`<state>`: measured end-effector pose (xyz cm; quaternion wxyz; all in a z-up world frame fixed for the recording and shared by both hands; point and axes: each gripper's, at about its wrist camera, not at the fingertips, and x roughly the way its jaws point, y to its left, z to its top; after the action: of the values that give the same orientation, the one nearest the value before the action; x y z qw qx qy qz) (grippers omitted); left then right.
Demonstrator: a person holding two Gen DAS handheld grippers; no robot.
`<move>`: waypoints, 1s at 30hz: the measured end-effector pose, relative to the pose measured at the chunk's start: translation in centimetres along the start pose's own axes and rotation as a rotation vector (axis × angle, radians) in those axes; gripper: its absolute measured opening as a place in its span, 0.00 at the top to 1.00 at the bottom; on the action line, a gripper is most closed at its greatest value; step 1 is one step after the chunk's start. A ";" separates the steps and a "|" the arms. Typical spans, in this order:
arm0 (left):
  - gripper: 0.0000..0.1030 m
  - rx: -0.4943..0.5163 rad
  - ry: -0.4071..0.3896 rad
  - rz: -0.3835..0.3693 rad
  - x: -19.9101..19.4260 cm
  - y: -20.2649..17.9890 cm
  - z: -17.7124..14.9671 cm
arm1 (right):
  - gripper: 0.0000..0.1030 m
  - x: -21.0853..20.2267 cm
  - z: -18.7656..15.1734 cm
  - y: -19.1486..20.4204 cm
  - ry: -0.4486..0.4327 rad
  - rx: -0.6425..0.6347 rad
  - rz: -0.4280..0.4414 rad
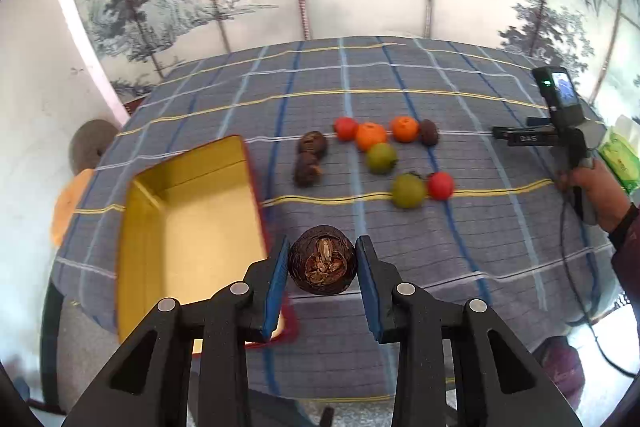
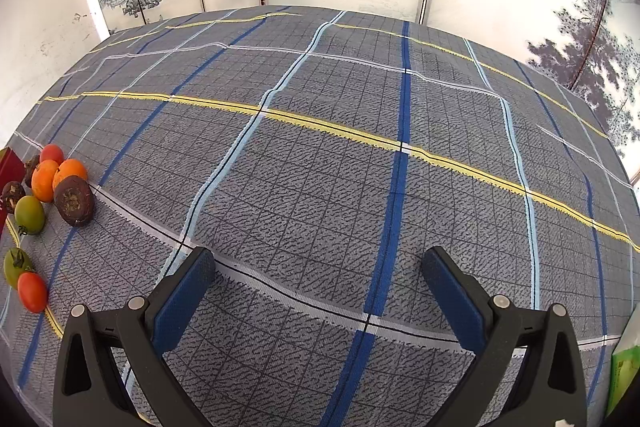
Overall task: Organize fruits
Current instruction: 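Carry the brown dried fruit over the tin and open the left gripper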
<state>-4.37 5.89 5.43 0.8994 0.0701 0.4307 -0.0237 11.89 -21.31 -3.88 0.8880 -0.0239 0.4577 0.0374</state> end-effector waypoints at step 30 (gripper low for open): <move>0.66 0.005 0.113 0.295 12.7 16.6 2.1 | 0.00 0.0 0.0 0.1 0.002 0.001 -0.002</move>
<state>6.87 22.20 -1.39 0.8672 0.1361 0.4658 0.1115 11.94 -21.23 -3.88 0.8875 -0.0237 0.4587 0.0363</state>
